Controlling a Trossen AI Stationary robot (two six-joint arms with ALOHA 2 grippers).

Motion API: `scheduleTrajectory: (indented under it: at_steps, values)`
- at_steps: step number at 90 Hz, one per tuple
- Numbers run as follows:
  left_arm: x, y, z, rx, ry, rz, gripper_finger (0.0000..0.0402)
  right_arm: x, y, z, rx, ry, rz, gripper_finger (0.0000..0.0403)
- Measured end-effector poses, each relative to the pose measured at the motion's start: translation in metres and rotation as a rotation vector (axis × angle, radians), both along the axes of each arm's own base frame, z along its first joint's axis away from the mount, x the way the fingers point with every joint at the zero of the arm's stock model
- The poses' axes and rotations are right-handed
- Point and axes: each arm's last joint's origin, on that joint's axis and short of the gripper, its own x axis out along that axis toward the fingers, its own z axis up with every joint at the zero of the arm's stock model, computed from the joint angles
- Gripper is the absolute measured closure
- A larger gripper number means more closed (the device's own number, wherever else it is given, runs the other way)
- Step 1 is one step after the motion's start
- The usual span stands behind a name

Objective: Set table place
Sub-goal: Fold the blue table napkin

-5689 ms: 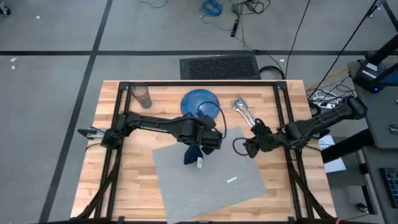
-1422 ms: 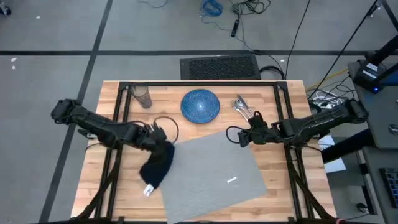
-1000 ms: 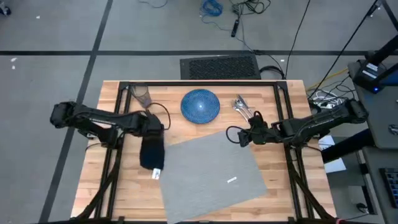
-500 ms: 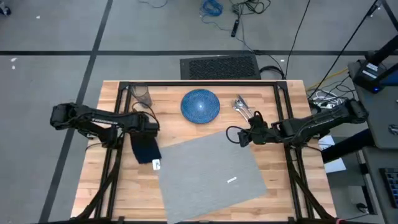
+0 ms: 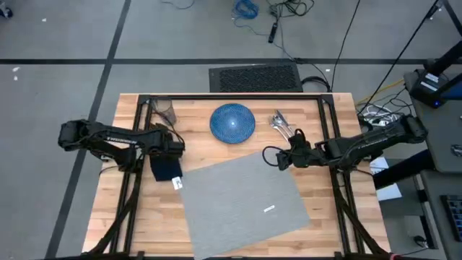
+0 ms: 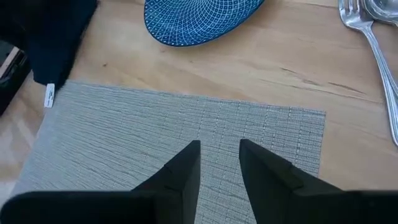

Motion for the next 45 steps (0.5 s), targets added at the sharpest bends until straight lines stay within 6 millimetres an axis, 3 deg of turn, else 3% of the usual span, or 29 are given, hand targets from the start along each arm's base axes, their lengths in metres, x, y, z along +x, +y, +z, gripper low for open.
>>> scheduleTrajectory:
  at_steps: [45]
  values:
    - [0.0,-0.002,-0.001,-0.103,0.015,-0.013,0.0395,0.009,0.002,-0.014,0.012,0.055,-0.025,0.0303]
